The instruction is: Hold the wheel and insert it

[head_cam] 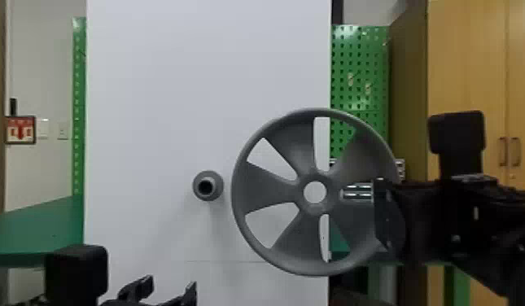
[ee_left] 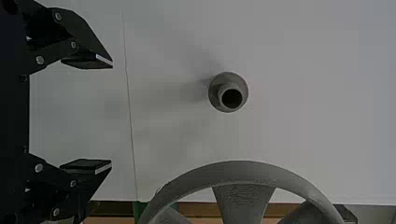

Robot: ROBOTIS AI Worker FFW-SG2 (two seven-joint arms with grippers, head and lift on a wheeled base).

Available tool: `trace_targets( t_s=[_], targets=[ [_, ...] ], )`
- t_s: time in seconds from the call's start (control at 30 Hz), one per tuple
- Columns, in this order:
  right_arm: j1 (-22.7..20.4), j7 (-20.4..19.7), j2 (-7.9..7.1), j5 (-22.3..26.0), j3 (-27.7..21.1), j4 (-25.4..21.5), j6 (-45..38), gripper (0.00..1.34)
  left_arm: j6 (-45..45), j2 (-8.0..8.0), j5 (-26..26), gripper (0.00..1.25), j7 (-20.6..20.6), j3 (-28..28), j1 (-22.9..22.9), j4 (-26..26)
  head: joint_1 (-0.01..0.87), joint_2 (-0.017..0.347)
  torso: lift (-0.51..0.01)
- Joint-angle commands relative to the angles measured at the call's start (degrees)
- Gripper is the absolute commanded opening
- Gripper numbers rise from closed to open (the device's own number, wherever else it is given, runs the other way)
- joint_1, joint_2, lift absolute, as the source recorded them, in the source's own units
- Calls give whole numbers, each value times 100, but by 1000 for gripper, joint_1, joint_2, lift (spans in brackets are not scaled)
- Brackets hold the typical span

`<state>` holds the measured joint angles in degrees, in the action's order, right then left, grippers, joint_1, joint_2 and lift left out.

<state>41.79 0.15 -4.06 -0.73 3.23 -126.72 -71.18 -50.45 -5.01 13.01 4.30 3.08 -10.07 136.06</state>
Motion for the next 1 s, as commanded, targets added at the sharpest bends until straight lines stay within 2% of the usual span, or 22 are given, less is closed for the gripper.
trace_targets(
  t_s=[0.0, 0.7, 0.97],
  targets=[
    [31, -15, -7, 82, 20, 25, -10, 120, 0, 0, 0, 761, 0, 0, -3, 0, 0, 21, -489],
    [58, -85, -15, 302, 99, 69, 78, 120, 0, 0, -9, 761, 0, 18, -12, 0, 0, 21, -489],
    [119, -569, 46, 803, 214, 69, -37, 120, 0, 0, -9, 761, 0, 18, -3, 0, 0, 21, -489]
  ],
)
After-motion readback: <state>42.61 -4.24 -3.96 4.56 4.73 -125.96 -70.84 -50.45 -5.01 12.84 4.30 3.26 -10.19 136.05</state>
